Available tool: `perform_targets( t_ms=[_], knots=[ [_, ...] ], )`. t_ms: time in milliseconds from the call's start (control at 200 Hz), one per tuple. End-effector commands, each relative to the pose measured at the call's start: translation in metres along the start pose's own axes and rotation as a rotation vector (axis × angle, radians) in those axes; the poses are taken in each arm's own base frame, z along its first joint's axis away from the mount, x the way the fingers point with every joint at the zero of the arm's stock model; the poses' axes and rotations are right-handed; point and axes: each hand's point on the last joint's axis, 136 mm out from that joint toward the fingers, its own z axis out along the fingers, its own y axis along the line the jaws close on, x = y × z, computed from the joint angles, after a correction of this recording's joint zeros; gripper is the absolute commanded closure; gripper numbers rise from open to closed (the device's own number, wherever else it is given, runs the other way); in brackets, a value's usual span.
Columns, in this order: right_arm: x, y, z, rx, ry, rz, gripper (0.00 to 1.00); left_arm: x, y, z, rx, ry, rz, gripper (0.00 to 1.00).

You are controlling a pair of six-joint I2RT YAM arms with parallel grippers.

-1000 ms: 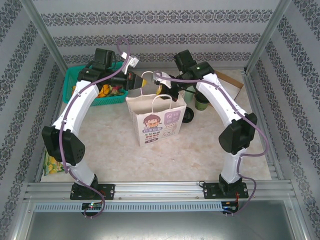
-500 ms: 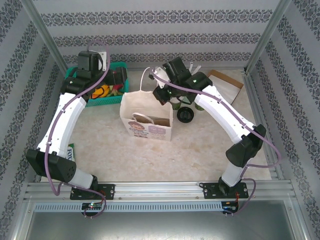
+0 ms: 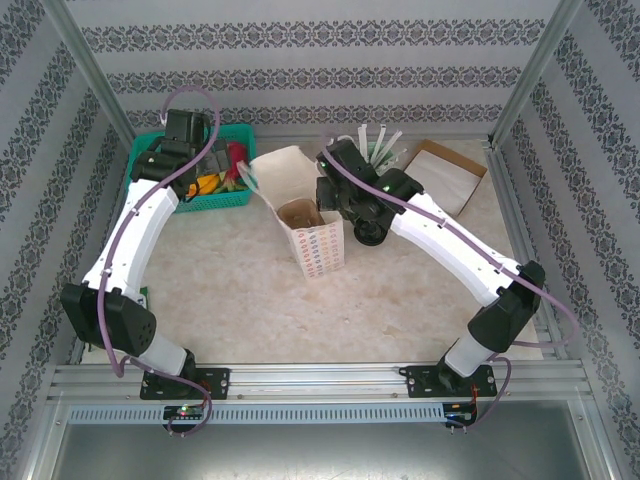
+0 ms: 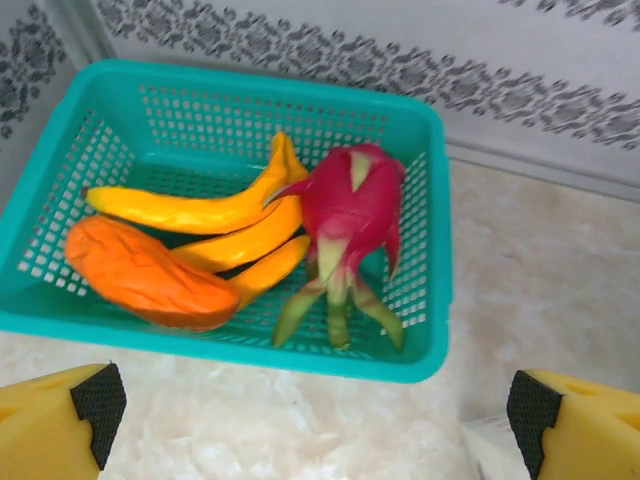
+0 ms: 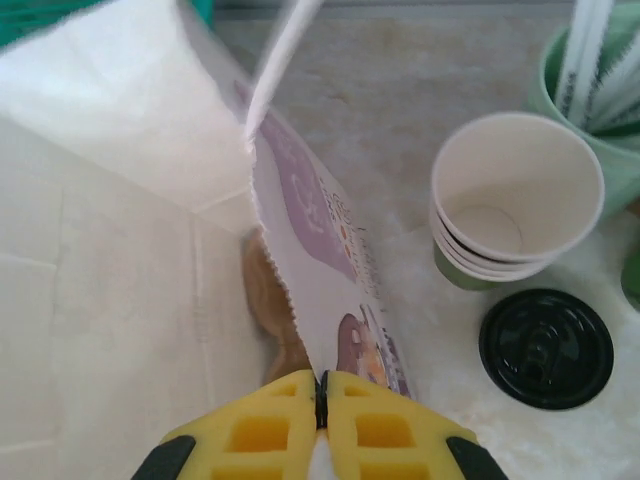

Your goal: Pack the takeout coffee

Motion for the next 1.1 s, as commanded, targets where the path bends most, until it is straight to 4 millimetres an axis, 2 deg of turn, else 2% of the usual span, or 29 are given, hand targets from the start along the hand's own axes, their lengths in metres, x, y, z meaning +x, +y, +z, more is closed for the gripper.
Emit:
perform_targets(
  t_ms=[0,110,245,350,510,749,849,1099],
  knots=[
    [0.003,-0.008,0.006,0.039,-0.061,0.138,1.0,0.017,0.018,0.003,-0.072,0.048,-0.028,0.0],
    [0.005,-0.005,0.012,0.016,-0.051,0.131,1.0,0.028,0.009,0.009,-0.024,0.099,-0.038,0.0],
    [0.0,-0.003,0.006,0.013,-0.054,0.097,1.0,0.041,0.005,0.015,-0.016,0.168,-0.01,0.0],
    [-0.002,0.006,0.002,-0.043,-0.057,0.11,1.0,0.043,0.005,0.016,-0.016,0.185,-0.008,0.0],
    [-0.002,0.017,0.003,-0.088,-0.032,0.162,1.0,0.039,-0.009,0.016,0.056,0.176,-0.031,0.0],
    [-0.006,0.015,0.002,-0.028,-0.019,0.197,1.0,0.053,-0.027,0.027,0.128,0.261,-0.016,0.0],
    [-0.008,0.016,0.001,-0.008,-0.038,0.187,0.94,0.061,-0.034,0.031,0.162,0.297,-0.021,0.0],
    [-0.006,0.011,0.004,0.028,-0.034,0.171,0.89,0.073,-0.037,0.036,0.175,0.335,-0.035,0.0]
  ],
)
